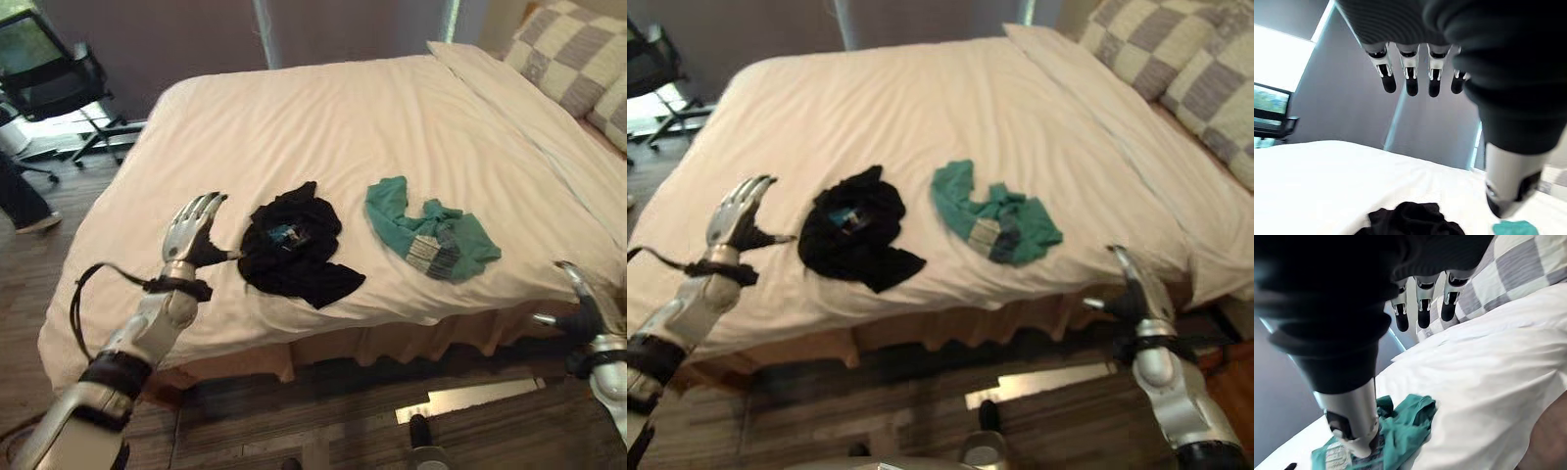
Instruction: Tidy up the quilt and then pick up the clothes from the bed and put them into the laundry hamper.
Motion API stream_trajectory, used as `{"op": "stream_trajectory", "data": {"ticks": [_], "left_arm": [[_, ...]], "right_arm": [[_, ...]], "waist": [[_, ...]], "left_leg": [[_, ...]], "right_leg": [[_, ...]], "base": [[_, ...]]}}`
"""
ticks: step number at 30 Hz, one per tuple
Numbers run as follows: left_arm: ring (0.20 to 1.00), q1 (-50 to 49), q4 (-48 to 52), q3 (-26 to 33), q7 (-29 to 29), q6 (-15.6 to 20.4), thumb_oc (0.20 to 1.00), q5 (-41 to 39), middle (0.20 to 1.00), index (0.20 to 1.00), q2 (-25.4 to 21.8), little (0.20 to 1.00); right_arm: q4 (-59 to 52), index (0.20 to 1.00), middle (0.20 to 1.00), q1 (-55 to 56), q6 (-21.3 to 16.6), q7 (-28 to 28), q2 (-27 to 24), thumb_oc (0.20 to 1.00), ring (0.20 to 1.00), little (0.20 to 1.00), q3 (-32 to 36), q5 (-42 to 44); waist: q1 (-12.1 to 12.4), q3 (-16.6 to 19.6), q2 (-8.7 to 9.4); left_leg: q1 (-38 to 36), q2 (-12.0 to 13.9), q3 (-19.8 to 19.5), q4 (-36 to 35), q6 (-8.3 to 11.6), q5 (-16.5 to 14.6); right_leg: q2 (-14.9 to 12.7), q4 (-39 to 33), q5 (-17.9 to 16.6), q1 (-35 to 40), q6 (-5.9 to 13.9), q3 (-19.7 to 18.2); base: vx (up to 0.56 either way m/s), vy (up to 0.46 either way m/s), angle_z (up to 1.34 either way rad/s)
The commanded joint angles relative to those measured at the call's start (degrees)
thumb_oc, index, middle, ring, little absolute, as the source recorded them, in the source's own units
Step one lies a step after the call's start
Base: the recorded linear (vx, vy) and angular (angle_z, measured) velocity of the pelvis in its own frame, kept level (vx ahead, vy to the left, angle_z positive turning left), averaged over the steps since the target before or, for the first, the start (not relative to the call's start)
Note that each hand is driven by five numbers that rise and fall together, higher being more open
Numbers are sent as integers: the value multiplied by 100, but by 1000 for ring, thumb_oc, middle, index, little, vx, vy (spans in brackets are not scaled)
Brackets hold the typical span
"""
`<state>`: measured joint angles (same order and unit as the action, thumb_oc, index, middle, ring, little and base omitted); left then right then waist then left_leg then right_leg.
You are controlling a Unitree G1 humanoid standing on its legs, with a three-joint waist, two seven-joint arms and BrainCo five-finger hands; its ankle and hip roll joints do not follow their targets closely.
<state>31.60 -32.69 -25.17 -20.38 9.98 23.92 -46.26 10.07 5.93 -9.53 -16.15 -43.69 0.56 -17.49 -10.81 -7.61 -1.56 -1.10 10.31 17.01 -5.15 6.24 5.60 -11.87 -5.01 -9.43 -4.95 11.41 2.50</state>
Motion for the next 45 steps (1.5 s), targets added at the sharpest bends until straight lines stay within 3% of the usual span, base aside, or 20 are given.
{"op": "stream_trajectory", "data": {"ticks": [1, 8, 15, 16, 17, 18, 19, 23, 24, 26, 28, 29, 31, 32, 36, 41, 42, 45], "left_arm": [[1000, 1535, -1175, -116, -155, -245, 1000, 438, 1000, 1000, -17, 1000], [1000, 2955, -3072, -896, 75, -600, 1000, 782, 1000, 1000, 442, 1000], [1000, 2661, -3968, -704, 615, -881, 1000, 1168, 1000, 1000, 752, 1000], [718, 2496, -4069, -643, 708, -906, 718, 1249, 718, 718, 798, 718], [718, 2493, -4067, -637, 708, -907, 718, 1252, 718, 718, 798, 718], [238, 2238, -4135, -539, 780, -963, 238, 1313, 238, 238, 947, 238], [200, 2125, -4115, -489, 789, -968, 200, 1360, 200, 200, 1012, 200], [200, 1556, -3978, -295, 789, -950, 200, 1218, 200, 200, 1208, 200], [200, 1136, -3788, -148, 727, -870, 200, 819, 200, 200, 1354, 200], [200, 644, -3373, -5, 668, -756, 200, 455, 200, 200, 1420, 200], [200, -50, -2584, 176, 676, -631, 200, 125, 200, 200, 1369, 200], [200, -763, -2005, 398, 689, -500, 200, -254, 200, 200, 1314, 200], [200, -1459, -1537, 663, 769, -336, 200, -705, 200, 200, 1226, 200], [200, -1482, -1518, 695, 776, -343, 200, -706, 200, 200, 1221, 200], [200, -3185, -541, 1359, 1058, -80, 200, -1567, 200, 200, 1048, 200], [200, -3519, -464, 1236, 1154, -30, 200, -1779, 200, 200, 1306, 200], [200, -3457, -444, 1106, 1175, 1, 200, -1825, 200, 200, 1411, 200], [200, -3386, -288, 985, 1214, 34, 200, -1814, 200, 200, 1425, 200]], "right_arm": [[-379, 1000, 1000, -587, -299, 53, -184, 1000, 1000, 1000, 93, 88], [-909, 1000, 1000, -483, -479, 165, -79, 1000, 1000, 1000, -71, 386], [-1357, 1000, 1000, -236, -469, 206, -24, 1000, 1000, 1000, 217, 421], [-1396, 1000, 1000, -253, -453, 205, -43, 1000, 1000, 1000, 269, 375], [-1401, 1000, 1000, -252, -451, 207, -45, 1000, 1000, 1000, 270, 376], [-1393, 1000, 1000, -426, -418, 140, -104, 1000, 1000, 1000, 252, 270], [-1385, 1000, 1000, -587, -398, 89, -177, 1000, 1000, 1000, 201, 175], [-1188, 1000, 1000, -1312, -246, -72, -525, 1000, 1000, 1000, -69, -21], [-713, 1000, 1000, -1936, -7, -147, -703, 1000, 1000, 1000, -446, -101], [-151, 1000, 1000, -2501, 240, -200, -796, 1000, 1000, 1000, -800, -218], [445, 1000, 1000, -2960, 480, -279, -907, 1000, 1000, 1000, -1043, -332], [1174, 1000, 1000, -3310, 705, -375, -936, 1000, 1000, 1000, -1194, -323], [2031, 1000, 1000, -3634, 826, -413, -932, 1000, 1000, 1000, -1353, -201], [2066, 1000, 1000, -3690, 814, -424, -925, 1000, 1000, 1000, -1407, -192], [4489, 1000, 1000, -5173, 931, -298, -930, 1000, 1000, 1000, -1990, 362], [5937, 1000, 1000, -6003, 955, 13, -730, 1000, 1000, 1000, -2442, 476], [6293, 200, 200, -6172, 936, 134, -634, 200, 200, 200, -2567, 526], [6384, 200, 200, -6127, 925, 258, -532, 200, 200, 200, -2594, 581]], "waist": [[-97, -643, 179], [-324, -1047, 196], [-303, -1257, 266], [-278, -1242, 268], [-280, -1228, 269], [-201, -1203, 280], [-174, -1182, 277], [10, -1123, 255], [247, -1112, 226], [448, -1104, 184], [661, -1136, 118], [891, -1140, 29], [1129, -1144, -55], [1094, -1129, -54], [1552, -1268, -271], [1745, -1402, -447], [1780, -1424, -491], [1805, -1426, -495]], "left_leg": [[-250, 323, 90, 15, 391, -394], [207, 417, 184, 15, 447, -171], [391, 499, 227, 32, 472, -129], [384, 503, 223, 31, 471, -138], [404, 495, 225, 21, 466, -111], [357, 503, 215, 30, 471, -155], [361, 498, 192, 17, 467, -138], [338, 471, 107, 15, 459, -160], [337, 438, 11, 15, 453, -181], [411, 386, -122, 15, 441, -151], [463, 356, -280, 15, 438, -149], [565, 318, -462, 15, 450, -112], [655, 291, -625, 15, 465, -52], [689, 288, -638, 15, 462, -31], [890, 240, -890, 15, 514, 121], [1034, 214, -975, 15, 539, 233], [1086, 198, -1003, 15, 543, 255], [1112, 182, -1027, 15, 537, 264]], "right_leg": [[-135, 364, 554, -294, 359, -53], [-70, 469, 471, -874, 359, -111], [-58, 508, 499, -1032, 359, -29], [-55, 501, 507, -1012, 359, -17], [-59, 491, 482, -1034, 359, -24], [-61, 488, 515, -951, 359, 12], [-70, 484, 503, -934, 352, 30], [-100, 475, 516, -816, 329, 107], [-126, 478, 540, -718, 310, 207], [-173, 456, 522, -655, 281, 315], [-218, 462, 544, -560, 260, 467], [-274, 479, 570, -492, 240, 636], [-322, 525, 606, -438, 204, 798], [-323, 517, 586, -460, 200, 807], [-399, 720, 664, -482, 141, 1048], [-470, 855, 707, -568, 146, 1175], [-489, 871, 707, -579, 154, 1222], [-503, 854, 698, -575, 166, 1255]], "base": [[-125, -10, -22], [-75, -5, -21], [-12, -5, -2], [6, 0, 6], [15, 10, 6], [0, 0, 0], [0, 0, 0], [0, 0, 0], [0, 0, 0], [-23, -30, 19], [-18, -34, 53], [-15, -40, 72], [-22, -28, 75], [-28, -18, 66], [-47, -3, 58], [-52, 3, 27], [-69, 13, 23], [-21, 13, 15]]}}
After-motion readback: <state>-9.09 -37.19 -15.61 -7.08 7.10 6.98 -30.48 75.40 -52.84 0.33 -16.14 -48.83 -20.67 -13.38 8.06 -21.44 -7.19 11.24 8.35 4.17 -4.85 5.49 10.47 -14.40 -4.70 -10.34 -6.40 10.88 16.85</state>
